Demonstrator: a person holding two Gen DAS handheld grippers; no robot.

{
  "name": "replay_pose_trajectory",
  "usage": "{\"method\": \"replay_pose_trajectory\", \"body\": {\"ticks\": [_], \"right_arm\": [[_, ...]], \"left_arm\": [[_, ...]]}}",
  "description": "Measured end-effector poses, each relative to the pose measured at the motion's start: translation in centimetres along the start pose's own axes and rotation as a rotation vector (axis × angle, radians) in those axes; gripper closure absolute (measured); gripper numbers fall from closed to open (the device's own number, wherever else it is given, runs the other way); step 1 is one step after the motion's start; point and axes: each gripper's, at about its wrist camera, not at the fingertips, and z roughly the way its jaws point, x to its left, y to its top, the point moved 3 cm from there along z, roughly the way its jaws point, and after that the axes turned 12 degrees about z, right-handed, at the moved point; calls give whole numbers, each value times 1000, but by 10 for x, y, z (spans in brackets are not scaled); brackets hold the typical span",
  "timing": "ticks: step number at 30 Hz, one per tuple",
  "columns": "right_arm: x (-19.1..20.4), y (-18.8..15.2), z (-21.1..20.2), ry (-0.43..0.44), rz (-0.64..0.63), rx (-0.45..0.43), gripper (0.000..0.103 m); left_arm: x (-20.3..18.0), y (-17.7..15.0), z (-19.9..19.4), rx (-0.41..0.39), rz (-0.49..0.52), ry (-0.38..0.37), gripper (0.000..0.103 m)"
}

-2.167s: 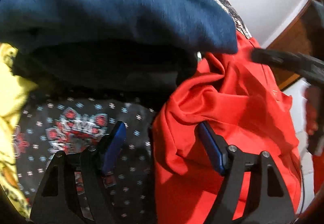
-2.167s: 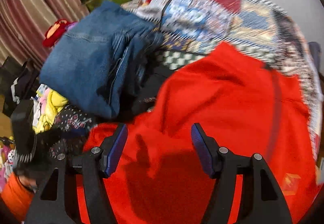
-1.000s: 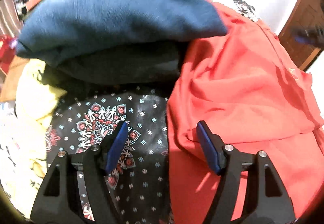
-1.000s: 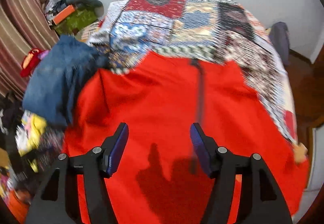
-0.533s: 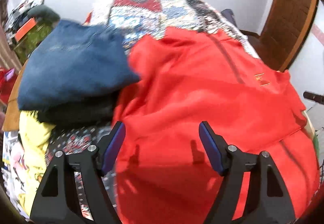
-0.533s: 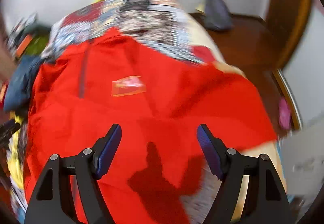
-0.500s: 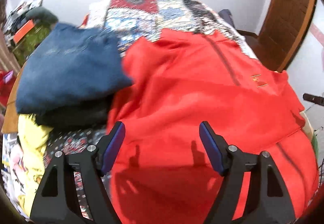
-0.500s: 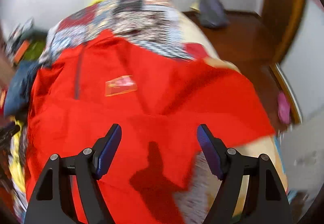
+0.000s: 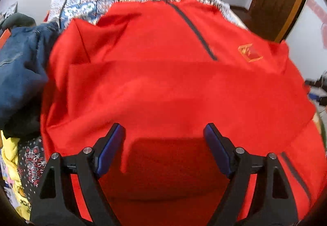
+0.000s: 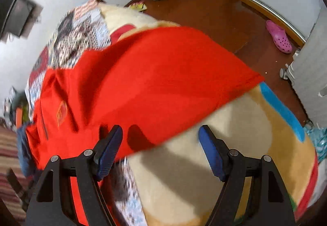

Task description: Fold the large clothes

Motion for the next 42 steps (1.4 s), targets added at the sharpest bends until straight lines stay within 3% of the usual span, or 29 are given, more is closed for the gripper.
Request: {"method": "replay_pose_trajectory", "body": {"ticks": [5, 12, 17, 23, 27, 29, 32, 34, 36, 39, 42], "right_arm": [[-2, 27, 16, -1, 86, -63, 25], [4, 52, 26, -129, 45, -177, 29], [15, 53, 5, -142, 4, -230, 93], [58, 34, -55, -28, -149, -357, 94], [120, -5, -101, 89, -378, -418, 94], [147, -30, -109, 174, -480, -385, 94], [175, -69, -101, 280, -571, -266, 94], [187, -94, -83, 290, -606, -177, 94], [193, -117, -60, 273, -639, -93, 94], [193, -153, -17, 171, -707, 60, 93], [180, -176, 14, 70, -728, 190, 77]], "left_arm": [[-1, -1, 4, -15, 7, 8, 16], [1, -2, 5, -26, -3, 1, 16], [5, -3, 1, -32, -10, 28, 16], [18, -10, -19, -58, -37, 50, 16], [24, -13, -39, -91, -46, 76, 16], [26, -13, -51, -114, -50, 90, 16], [28, -15, -64, -136, -61, 86, 16], [28, -19, -72, -145, -60, 82, 16], [27, -22, -76, -145, -49, 89, 16], [24, -29, -80, -144, -15, 117, 16], [21, -36, -80, -137, 5, 124, 16]]}}
